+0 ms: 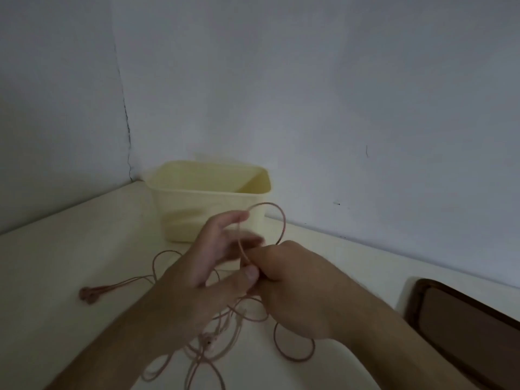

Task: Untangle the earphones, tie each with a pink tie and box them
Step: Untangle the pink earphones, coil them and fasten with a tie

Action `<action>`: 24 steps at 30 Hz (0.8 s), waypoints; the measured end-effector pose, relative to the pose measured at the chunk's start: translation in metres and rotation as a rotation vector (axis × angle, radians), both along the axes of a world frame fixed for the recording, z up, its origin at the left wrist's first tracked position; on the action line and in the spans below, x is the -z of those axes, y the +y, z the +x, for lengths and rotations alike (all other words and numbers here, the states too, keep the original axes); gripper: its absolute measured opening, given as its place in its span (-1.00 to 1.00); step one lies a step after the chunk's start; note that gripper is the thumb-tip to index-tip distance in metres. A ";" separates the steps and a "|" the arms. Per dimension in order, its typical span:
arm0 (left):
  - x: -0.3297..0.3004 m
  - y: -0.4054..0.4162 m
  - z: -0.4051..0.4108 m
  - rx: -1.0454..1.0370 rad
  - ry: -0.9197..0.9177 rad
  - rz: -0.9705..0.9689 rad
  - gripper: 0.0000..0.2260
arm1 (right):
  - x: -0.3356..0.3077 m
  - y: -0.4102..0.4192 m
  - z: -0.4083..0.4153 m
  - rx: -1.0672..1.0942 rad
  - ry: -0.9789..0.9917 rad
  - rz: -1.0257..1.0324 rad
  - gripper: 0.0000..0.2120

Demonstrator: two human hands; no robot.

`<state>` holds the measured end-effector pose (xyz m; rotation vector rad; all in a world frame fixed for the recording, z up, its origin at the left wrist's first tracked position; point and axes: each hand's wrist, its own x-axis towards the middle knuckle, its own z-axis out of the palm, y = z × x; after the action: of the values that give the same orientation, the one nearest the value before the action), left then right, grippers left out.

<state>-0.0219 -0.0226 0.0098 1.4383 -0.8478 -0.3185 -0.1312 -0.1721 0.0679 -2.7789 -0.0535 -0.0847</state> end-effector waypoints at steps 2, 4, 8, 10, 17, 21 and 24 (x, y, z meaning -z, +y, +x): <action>-0.004 0.002 -0.011 0.091 0.119 -0.116 -0.62 | 0.000 0.000 0.001 -0.002 0.012 -0.065 -0.83; -0.010 0.007 -0.021 -0.038 0.112 -0.189 -0.80 | -0.001 0.003 0.000 -0.016 0.037 -0.101 -0.84; -0.016 0.003 -0.013 -0.256 0.186 -0.304 -0.83 | -0.004 0.002 0.001 0.021 -0.008 -0.075 -0.85; -0.022 0.011 0.000 -0.296 0.422 -0.485 -0.85 | -0.010 -0.008 0.002 0.109 -0.076 -0.064 -0.83; -0.003 0.044 0.031 -0.554 0.420 -0.326 -0.85 | -0.088 -0.032 0.004 0.398 -0.534 0.307 -0.69; 0.003 0.055 0.029 -0.797 -0.032 0.022 -0.81 | -0.144 -0.024 0.005 0.411 -0.658 0.443 -0.59; 0.001 0.065 0.023 -0.894 -0.212 0.205 -0.80 | -0.180 -0.023 0.008 0.441 -0.786 0.533 -0.46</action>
<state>0.0014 0.0424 0.0085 1.9126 -0.2694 0.4421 -0.1233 -0.1951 0.2482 -2.0275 0.3324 -1.1108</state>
